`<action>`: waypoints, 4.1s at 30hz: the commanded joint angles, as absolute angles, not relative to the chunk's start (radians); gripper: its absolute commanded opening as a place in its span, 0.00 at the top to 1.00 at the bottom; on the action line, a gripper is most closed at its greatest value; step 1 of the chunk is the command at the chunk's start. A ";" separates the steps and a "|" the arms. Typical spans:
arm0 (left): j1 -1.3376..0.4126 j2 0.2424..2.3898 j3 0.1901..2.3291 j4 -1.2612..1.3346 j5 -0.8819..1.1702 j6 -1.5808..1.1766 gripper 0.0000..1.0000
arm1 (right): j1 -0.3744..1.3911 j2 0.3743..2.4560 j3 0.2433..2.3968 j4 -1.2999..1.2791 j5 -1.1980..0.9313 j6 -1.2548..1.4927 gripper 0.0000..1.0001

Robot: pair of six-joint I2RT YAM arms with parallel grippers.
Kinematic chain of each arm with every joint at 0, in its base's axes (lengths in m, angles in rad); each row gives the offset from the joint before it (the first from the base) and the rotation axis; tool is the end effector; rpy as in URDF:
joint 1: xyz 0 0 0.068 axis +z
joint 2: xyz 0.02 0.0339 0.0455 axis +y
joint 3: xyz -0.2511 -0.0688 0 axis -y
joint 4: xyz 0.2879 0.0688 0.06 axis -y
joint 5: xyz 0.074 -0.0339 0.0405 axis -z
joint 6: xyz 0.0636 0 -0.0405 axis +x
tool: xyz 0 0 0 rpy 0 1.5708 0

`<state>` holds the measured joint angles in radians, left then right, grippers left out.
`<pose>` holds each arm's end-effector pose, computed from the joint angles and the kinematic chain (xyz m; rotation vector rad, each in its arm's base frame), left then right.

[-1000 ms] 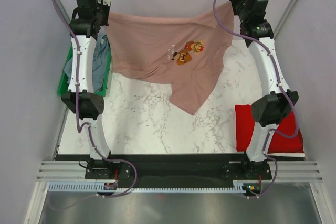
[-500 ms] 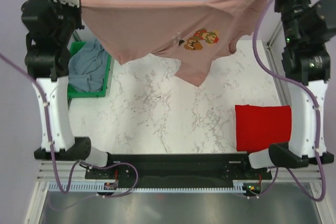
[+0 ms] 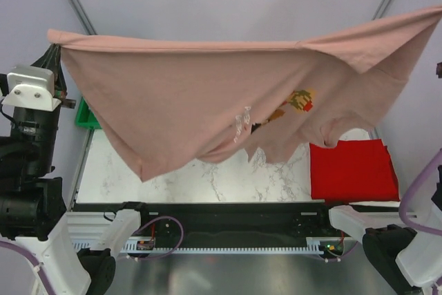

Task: Fold and stack the t-shirts
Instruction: Flatten the tshirt out

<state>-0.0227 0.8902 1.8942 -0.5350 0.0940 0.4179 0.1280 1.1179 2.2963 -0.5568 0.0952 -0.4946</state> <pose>0.0883 -0.0080 0.6458 0.3242 1.0604 0.3023 0.0766 0.0038 0.7082 -0.2082 0.9360 -0.3835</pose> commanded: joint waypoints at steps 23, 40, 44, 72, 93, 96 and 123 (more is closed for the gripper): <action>-0.034 1.557 1.469 -0.592 0.393 0.380 0.98 | 0.124 1.617 1.506 -0.146 -0.121 -0.529 1.00; -0.046 2.213 1.956 -0.496 0.094 0.365 0.98 | 0.121 2.569 2.361 -0.039 0.113 -0.515 1.00; -0.057 2.281 2.025 -0.439 0.029 0.393 0.97 | 0.132 2.661 2.448 0.044 0.113 -0.552 1.00; -0.075 1.753 1.533 -1.345 0.477 0.331 0.67 | 0.164 2.228 2.027 -0.175 0.068 -0.476 0.35; -0.087 1.824 1.267 -1.267 0.275 0.391 0.43 | 0.167 2.002 1.643 -0.463 -0.104 -0.509 0.32; -0.087 1.864 1.269 -1.250 0.291 0.382 0.49 | 0.169 2.028 1.631 -0.463 -0.066 -0.506 0.33; -0.129 1.914 1.224 -1.238 0.393 0.371 0.82 | 0.163 2.115 1.609 -0.417 -0.008 -0.529 0.35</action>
<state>-0.1265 1.9312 1.2167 -1.2140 0.3454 0.3569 0.1661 2.1094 1.5948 -0.4492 -0.0204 -0.5282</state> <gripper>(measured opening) 0.186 0.654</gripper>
